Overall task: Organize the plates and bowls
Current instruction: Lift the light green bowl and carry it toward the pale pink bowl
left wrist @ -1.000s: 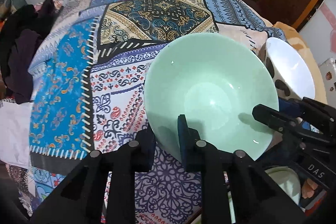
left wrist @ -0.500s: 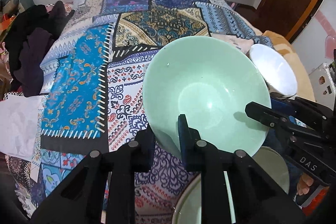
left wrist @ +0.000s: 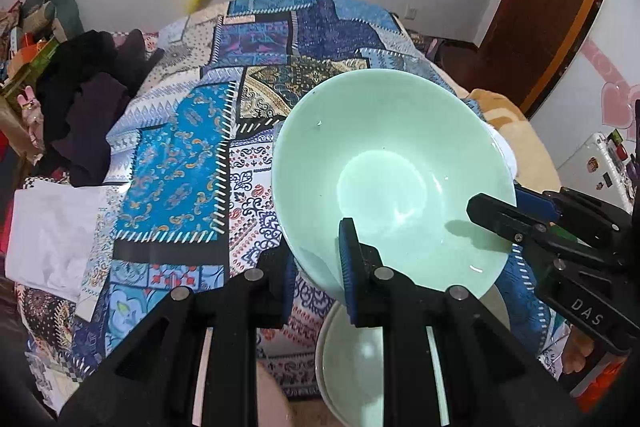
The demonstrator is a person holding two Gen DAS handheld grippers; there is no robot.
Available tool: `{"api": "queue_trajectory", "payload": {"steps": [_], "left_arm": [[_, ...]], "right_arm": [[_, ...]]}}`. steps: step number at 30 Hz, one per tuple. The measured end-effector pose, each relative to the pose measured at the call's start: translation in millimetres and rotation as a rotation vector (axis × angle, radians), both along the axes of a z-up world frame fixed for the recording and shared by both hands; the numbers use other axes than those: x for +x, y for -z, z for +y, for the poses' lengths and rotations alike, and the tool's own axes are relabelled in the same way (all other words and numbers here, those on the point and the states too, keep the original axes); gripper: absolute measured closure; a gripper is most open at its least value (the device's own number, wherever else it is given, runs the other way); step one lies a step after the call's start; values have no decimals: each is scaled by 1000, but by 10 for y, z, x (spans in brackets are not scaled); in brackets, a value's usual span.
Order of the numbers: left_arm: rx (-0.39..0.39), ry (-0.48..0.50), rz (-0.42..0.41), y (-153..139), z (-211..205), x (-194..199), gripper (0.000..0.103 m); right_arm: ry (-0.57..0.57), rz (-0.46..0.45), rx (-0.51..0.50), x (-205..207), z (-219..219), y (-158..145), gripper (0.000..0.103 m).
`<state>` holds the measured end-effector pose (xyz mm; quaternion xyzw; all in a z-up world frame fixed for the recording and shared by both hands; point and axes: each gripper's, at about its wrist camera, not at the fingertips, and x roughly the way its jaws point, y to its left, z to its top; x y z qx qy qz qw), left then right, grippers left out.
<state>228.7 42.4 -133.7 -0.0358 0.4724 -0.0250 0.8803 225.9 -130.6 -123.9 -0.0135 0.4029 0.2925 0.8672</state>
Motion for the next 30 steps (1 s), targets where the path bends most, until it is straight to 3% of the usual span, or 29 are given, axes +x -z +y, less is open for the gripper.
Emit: {"api": "queue_trajectory", "payload": {"steps": [11, 30], "left_arm": [[-10, -38, -48, -246, 104, -552, 83], [-12, -149, -50, -218, 567, -1289, 83]], "right_arm": [[-37, -28, 32, -372, 77, -136, 78], [-161, 5, 45, -801, 554, -17, 78]]}}
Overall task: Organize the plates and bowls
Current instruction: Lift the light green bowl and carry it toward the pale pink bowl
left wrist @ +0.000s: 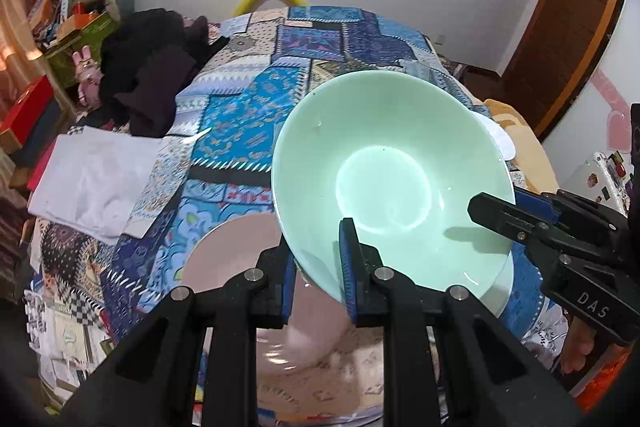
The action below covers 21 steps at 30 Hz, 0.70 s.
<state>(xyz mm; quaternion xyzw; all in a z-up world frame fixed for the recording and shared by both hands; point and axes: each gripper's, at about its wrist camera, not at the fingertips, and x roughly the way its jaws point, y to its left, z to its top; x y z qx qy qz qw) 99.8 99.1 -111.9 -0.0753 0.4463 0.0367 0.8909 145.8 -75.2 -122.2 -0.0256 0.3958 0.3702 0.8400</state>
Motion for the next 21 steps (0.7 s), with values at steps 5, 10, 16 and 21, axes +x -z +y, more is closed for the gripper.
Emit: {"api": "queue_trajectory", "payload": {"steps": [5, 10, 16, 21], "left_arm": [[-4, -36, 14, 94, 183, -135, 83], [-14, -69, 38, 226, 358, -246, 83], [-29, -98, 78, 419, 536, -346, 83], [-45, -119, 104, 571, 630, -371, 83]], "right_arm": [[-37, 24, -5, -64, 166, 91, 78], [-75, 57, -20, -137, 335, 214, 78], [-101, 104, -41, -180, 500, 401, 78], [-113, 143, -60, -184, 576, 541, 78]]}}
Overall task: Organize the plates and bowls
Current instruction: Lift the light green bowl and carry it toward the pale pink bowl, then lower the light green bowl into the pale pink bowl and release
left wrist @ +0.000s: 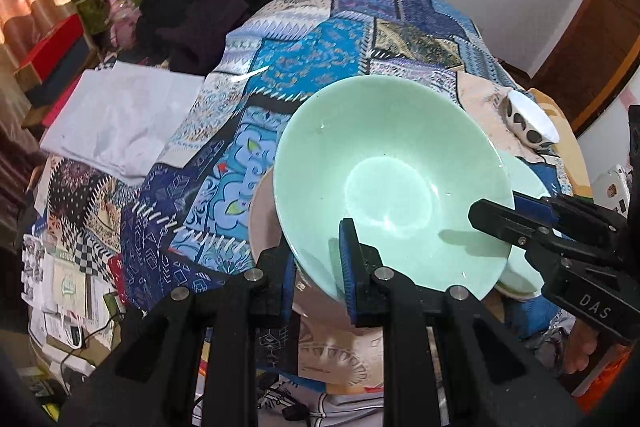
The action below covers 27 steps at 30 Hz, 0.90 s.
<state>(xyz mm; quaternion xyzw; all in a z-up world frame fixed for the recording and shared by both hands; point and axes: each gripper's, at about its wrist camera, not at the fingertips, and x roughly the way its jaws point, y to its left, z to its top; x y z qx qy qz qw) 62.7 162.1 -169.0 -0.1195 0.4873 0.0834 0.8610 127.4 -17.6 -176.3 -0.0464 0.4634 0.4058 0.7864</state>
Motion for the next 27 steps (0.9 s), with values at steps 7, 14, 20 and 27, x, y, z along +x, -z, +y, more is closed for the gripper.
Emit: {"api": "queue_trajectory", "payload": {"steps": [7, 14, 20, 27], "left_arm": [[-16, -15, 46, 214, 67, -12, 83], [-15, -13, 72, 353, 93, -8, 83], [2, -5, 83, 416, 71, 57, 83], [35, -9, 82, 452, 76, 91, 83]], "right_arm": [[-16, 35, -32, -25, 81, 161, 78], [-20, 35, -50, -33, 98, 215, 78], [-19, 10, -73, -41, 100, 216, 76], [-19, 6, -87, -23, 85, 237, 75]]}}
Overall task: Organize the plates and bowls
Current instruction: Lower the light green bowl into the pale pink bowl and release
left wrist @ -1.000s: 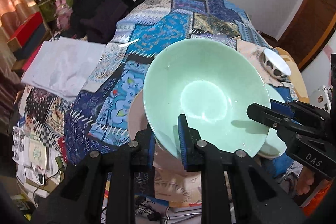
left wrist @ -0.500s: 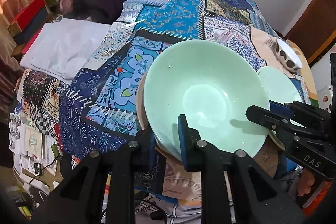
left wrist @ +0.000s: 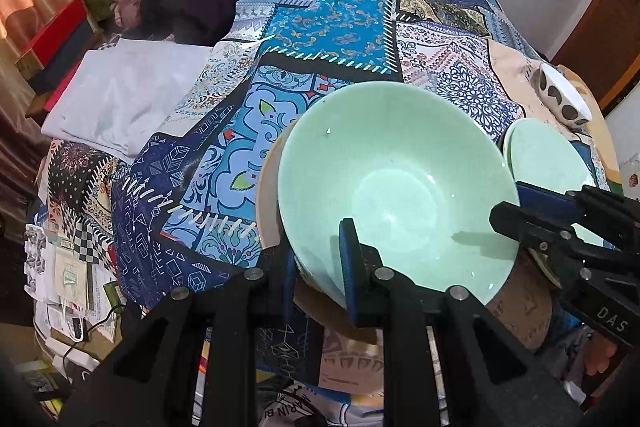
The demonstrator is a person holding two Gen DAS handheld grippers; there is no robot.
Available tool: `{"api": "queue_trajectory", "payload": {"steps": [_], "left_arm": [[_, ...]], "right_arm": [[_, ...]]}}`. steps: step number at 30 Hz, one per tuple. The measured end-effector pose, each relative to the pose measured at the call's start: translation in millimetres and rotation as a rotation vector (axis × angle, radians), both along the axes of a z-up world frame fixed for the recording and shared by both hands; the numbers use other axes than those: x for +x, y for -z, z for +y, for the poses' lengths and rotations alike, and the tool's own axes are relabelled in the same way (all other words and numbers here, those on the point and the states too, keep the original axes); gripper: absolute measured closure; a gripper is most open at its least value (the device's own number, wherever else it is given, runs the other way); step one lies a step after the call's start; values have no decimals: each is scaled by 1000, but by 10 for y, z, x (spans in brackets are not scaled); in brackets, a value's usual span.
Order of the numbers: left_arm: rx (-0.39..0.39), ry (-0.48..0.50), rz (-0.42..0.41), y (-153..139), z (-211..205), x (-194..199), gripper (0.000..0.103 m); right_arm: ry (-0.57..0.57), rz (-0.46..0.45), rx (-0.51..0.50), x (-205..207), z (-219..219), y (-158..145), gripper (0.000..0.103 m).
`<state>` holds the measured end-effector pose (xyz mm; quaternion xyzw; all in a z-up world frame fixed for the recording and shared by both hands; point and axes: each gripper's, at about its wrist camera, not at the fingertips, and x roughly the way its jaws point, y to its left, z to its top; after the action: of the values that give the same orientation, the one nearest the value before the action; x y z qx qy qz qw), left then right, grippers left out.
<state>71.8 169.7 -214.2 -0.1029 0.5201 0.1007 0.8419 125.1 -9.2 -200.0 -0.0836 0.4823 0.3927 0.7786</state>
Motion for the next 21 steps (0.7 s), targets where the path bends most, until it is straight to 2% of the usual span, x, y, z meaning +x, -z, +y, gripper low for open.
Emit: {"api": "queue_trajectory", "payload": {"steps": [4, 8, 12, 17, 21], "left_arm": [[12, 5, 2, -3, -16, 3, 83], [20, 6, 3, -51, -24, -4, 82], [28, 19, 17, -92, -30, 17, 80], [10, 22, 37, -135, -50, 37, 69], [39, 11, 22, -231, -64, 45, 63]], "right_arm": [[0, 2, 3, 11, -6, -18, 74], [2, -7, 25, 5, -37, -64, 67], [2, -13, 35, 2, -72, -79, 65], [13, -24, 48, 26, -166, -126, 64], [35, -41, 62, 75, -301, -193, 64]]}}
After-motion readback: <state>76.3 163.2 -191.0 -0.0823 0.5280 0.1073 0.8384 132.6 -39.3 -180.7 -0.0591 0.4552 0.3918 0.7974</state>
